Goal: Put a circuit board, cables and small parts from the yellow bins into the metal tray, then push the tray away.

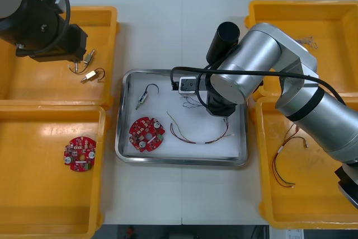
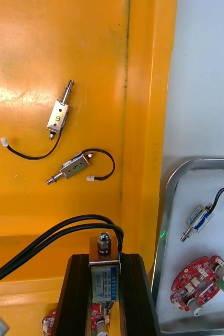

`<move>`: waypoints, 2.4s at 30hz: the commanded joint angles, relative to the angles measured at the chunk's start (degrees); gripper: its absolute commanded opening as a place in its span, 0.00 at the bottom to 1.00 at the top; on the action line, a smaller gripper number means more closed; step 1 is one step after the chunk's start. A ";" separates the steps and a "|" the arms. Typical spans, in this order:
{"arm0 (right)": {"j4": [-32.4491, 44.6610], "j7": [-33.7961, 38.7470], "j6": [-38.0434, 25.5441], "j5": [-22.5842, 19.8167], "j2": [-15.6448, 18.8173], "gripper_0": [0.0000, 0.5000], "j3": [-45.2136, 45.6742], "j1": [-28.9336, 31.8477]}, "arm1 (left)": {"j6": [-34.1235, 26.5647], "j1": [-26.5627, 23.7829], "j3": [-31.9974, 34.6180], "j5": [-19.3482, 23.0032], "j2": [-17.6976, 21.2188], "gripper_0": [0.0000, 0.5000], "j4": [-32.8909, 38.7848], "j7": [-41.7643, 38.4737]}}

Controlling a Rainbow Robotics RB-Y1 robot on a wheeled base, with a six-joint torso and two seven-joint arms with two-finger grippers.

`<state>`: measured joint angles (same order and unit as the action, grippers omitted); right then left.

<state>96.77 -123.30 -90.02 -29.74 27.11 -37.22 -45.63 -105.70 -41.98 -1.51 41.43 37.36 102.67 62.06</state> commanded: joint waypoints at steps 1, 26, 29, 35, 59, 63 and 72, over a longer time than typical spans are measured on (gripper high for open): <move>0.61 1.57 -0.16 -1.20 -1.09 1.00 0.92 -1.31 | -0.64 0.41 -0.51 -0.03 2.28 0.00 2.09 -1.77; 18.54 3.94 -19.98 -1.46 -1.09 1.00 10.59 -1.31 | -1.17 0.41 -0.77 2.61 1.14 0.00 2.79 -2.82; 19.86 4.91 -19.98 -2.61 -0.13 1.00 12.87 -1.31 | -1.88 0.41 -0.77 2.61 0.70 0.00 2.88 -2.91; 21.53 14.40 -19.98 -8.32 3.21 1.00 18.76 -0.87 | -2.14 -0.55 -3.06 2.52 -0.79 0.00 3.59 -3.18; 25.57 39.89 -19.98 -7.88 13.06 1.00 37.04 10.65 | 10.08 -9.87 -22.57 -2.84 -14.77 0.00 -8.89 -8.45; 28.03 42.35 -19.98 -8.23 14.38 1.00 40.38 14.42 | 13.24 -10.13 -24.94 -3.11 -15.56 0.00 -12.06 -8.45; 30.76 43.93 -19.98 -9.37 16.66 1.00 49.88 25.59 | 17.90 -10.22 -29.95 -3.11 -15.73 0.00 -16.37 -8.36</move>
<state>125.74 -80.21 -109.83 -38.41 41.21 8.30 -23.79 -89.13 -49.51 -29.44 38.85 22.67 86.54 59.33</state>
